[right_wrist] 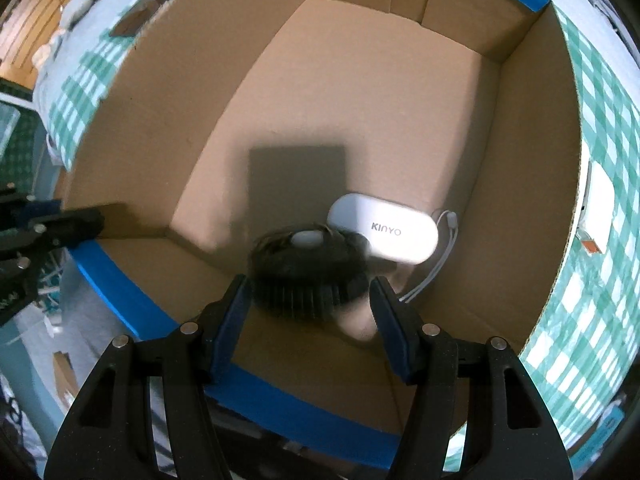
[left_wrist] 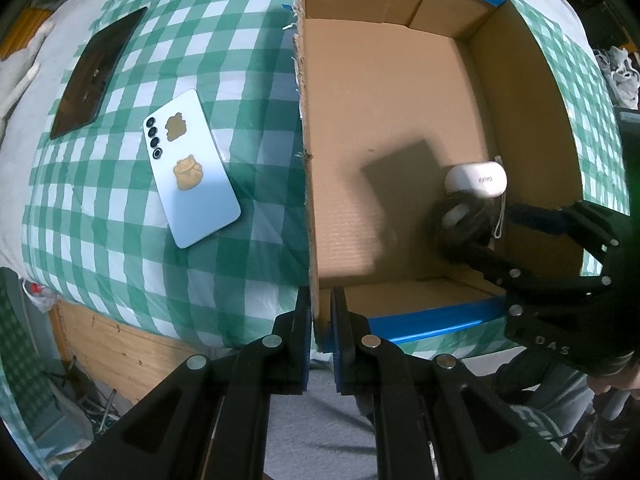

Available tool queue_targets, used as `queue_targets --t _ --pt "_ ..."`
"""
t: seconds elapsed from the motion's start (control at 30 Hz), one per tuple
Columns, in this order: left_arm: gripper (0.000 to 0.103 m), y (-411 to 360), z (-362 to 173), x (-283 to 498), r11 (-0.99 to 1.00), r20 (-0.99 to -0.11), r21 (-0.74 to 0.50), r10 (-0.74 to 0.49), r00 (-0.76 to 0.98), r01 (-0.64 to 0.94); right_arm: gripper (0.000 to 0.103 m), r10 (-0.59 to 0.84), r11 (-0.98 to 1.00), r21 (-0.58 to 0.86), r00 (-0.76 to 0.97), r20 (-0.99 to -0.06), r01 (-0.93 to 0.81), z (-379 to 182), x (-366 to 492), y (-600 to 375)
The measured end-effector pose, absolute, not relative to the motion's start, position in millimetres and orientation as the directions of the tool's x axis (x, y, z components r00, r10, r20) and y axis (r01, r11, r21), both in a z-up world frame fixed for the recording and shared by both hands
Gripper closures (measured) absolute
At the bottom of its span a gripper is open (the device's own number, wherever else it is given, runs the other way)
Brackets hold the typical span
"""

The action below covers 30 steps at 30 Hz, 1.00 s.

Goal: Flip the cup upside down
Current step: 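Release the fan beside the earbud case and withdraw the right gripper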

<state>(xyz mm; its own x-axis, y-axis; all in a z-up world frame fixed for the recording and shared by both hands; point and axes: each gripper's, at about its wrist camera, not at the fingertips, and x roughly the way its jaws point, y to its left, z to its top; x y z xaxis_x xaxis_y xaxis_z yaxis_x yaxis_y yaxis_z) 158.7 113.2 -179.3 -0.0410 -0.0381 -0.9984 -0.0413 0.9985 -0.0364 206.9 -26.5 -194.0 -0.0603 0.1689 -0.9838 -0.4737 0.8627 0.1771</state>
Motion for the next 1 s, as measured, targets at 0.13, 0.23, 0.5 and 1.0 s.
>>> queue_targets --t 0.13,0.23,0.5,1.0 --pt "0.094 112 -177 159 0.998 -0.999 -0.038 -0.040 -0.037 -0.043 0.038 0.191 0.869 0.190 -0.044 -0.981 -0.457 -187 210 -29" --pt "0.094 112 -177 159 0.998 -0.999 -0.038 -0.040 -0.037 -0.041 0.034 0.187 0.874 0.176 -0.019 -0.982 -0.453 -178 211 -33" --pt "0.094 112 -178 159 0.998 -0.998 -0.040 -0.041 -0.038 -0.041 0.033 0.207 0.876 0.176 0.021 -0.978 -0.450 -148 208 -50" --pt "0.094 112 -180 159 0.999 -0.999 -0.032 -0.034 -0.039 -0.039 0.033 0.222 0.889 0.162 0.093 -0.971 -0.429 -103 204 -103"
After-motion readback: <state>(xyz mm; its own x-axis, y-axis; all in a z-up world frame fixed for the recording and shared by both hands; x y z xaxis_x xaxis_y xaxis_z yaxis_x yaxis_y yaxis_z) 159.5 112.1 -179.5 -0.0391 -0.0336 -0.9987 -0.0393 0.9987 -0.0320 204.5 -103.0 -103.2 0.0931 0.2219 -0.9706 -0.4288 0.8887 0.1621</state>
